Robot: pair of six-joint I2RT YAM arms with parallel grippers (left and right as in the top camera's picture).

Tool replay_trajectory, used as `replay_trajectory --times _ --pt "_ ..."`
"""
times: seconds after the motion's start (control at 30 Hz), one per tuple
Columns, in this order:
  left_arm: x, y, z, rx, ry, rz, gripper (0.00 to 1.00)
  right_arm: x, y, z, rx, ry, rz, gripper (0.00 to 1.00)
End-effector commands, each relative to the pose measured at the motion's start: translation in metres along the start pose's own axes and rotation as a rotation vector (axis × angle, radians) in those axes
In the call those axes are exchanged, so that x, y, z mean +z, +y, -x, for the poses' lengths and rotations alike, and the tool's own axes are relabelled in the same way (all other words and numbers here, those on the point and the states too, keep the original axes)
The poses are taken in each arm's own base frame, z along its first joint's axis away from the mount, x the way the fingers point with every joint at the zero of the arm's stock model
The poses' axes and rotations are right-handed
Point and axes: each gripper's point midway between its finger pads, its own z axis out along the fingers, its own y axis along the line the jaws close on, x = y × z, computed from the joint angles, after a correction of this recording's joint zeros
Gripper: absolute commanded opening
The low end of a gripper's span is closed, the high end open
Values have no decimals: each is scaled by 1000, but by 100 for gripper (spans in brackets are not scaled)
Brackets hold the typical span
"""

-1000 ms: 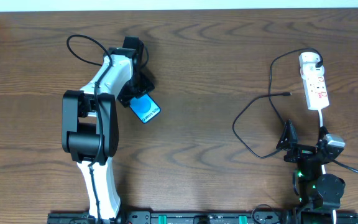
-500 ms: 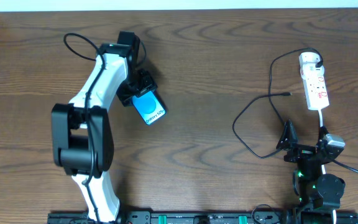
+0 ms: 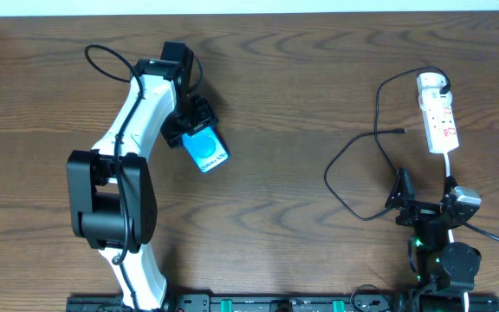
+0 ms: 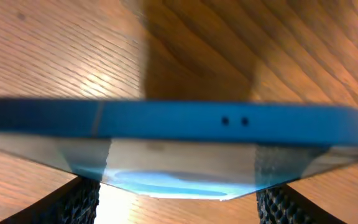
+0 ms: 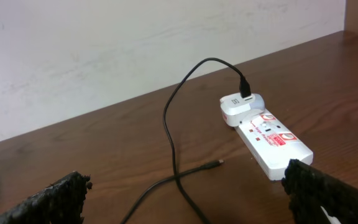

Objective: Plug charger to phone and switch on socket
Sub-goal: 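Lift the phone upright with the left gripper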

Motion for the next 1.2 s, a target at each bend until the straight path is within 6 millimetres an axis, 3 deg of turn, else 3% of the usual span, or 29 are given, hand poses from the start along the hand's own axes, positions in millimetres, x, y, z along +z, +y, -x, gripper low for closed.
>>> replay_trajectory --times 0.0,0.3,0.6,0.93,1.03,1.17 --pt "6 13 4 -1 -36 64 66 0 2 -2 5 6 8 99" --pt "50 20 -7 10 -19 76 66 0 2 -2 5 6 8 99" --pt "56 26 -3 12 -49 101 66 0 2 -2 5 6 8 99" --pt "72 36 -14 -13 -32 118 67 0 2 -2 5 6 8 99" --pt "75 39 -18 -33 -25 123 79 0 2 -2 5 6 8 99" --pt "76 40 -21 -40 -16 126 86 0 2 -2 5 6 8 99"
